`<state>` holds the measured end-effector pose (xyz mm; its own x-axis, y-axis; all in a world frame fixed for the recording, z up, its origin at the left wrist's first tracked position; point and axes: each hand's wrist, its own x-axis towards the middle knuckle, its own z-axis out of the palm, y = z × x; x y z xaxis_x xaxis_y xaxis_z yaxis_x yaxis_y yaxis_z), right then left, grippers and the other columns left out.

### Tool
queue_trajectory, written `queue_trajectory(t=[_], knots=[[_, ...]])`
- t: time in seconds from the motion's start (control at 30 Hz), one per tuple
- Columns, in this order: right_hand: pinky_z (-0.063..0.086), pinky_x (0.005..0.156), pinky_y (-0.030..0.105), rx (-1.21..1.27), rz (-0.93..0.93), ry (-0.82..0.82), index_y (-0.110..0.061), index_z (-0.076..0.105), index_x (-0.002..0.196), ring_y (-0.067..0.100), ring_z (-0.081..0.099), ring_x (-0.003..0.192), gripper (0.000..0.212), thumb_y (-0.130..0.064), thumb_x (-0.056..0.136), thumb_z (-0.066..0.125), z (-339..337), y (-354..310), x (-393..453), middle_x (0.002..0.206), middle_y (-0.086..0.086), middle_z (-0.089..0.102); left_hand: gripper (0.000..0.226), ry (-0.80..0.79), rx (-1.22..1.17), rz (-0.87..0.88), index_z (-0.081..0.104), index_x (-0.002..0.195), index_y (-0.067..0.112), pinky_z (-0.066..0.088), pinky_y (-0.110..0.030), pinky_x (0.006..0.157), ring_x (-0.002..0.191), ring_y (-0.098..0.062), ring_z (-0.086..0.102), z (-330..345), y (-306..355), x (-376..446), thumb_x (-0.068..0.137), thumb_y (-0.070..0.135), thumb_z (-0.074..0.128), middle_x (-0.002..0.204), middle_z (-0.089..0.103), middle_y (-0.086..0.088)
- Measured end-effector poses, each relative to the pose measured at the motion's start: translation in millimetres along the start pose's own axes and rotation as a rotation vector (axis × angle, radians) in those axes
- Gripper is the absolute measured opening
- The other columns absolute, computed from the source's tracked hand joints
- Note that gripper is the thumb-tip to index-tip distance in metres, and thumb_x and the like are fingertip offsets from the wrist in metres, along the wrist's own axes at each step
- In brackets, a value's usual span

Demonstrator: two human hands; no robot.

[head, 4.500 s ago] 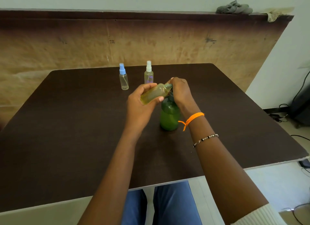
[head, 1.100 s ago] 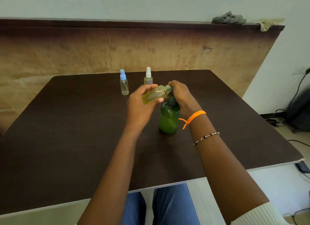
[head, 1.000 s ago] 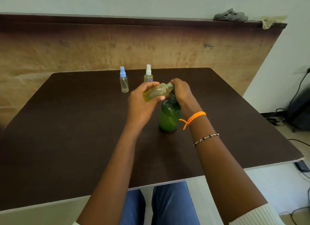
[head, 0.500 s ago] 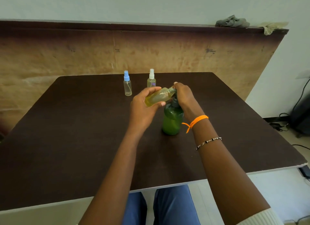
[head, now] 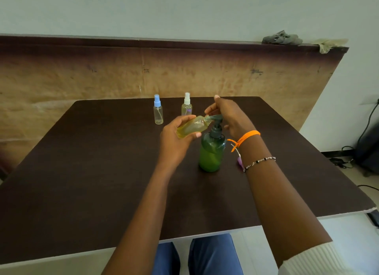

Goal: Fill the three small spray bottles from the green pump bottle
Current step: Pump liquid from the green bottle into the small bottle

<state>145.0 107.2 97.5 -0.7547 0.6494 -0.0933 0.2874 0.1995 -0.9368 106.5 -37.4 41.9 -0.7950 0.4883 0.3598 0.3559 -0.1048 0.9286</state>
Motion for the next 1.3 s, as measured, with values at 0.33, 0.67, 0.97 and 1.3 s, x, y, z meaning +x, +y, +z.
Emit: queue_trajectory(t=[0.33,0.67,0.97,1.3], knots=[[0.037,0.055,0.028,-0.073,0.123,0.068,-0.012,0.057,0.055,0.016,0.044,0.056,0.05,-0.019,0.098,0.032,7.5,11.3,16.4,0.061,0.006,0.055,0.042,-0.006,-0.035,-0.012,0.064,0.103,0.022,0.047,-0.009,0.077,0.085,0.008,0.062,2.2,-2.8,-1.5,0.072,-0.005,0.073,0.097,0.067,0.012],[0.05,0.089,0.047,-0.139,0.09,0.102,-0.01,0.066,0.081,0.034,0.062,0.09,0.049,-0.043,0.075,0.031,12.0,11.5,29.7,0.088,0.012,0.065,0.043,-0.029,-0.005,0.011,0.066,0.109,0.015,0.045,-0.006,0.076,0.084,0.011,0.061,1.1,2.3,0.7,0.071,-0.004,0.074,0.101,0.069,0.004],[0.049,0.089,0.044,-0.092,0.126,0.096,-0.009,0.06,0.068,0.031,0.057,0.087,0.034,-0.019,0.092,0.039,12.3,11.4,23.9,0.106,0.021,0.066,0.044,-0.025,0.001,0.002,0.065,0.111,0.017,0.048,-0.015,0.084,0.096,-0.003,0.063,3.2,-4.0,-1.7,0.072,-0.002,0.073,0.109,0.068,0.001],[0.041,0.057,0.029,-0.247,0.097,0.018,-0.007,0.065,0.074,0.02,0.05,0.063,0.037,-0.015,0.095,0.035,8.2,1.9,29.3,0.084,0.012,0.06,0.05,-0.049,0.087,0.051,0.064,0.116,0.014,0.05,-0.023,0.089,0.1,-0.008,0.063,-1.3,-3.1,0.8,0.071,-0.006,0.07,0.112,0.068,-0.002]])
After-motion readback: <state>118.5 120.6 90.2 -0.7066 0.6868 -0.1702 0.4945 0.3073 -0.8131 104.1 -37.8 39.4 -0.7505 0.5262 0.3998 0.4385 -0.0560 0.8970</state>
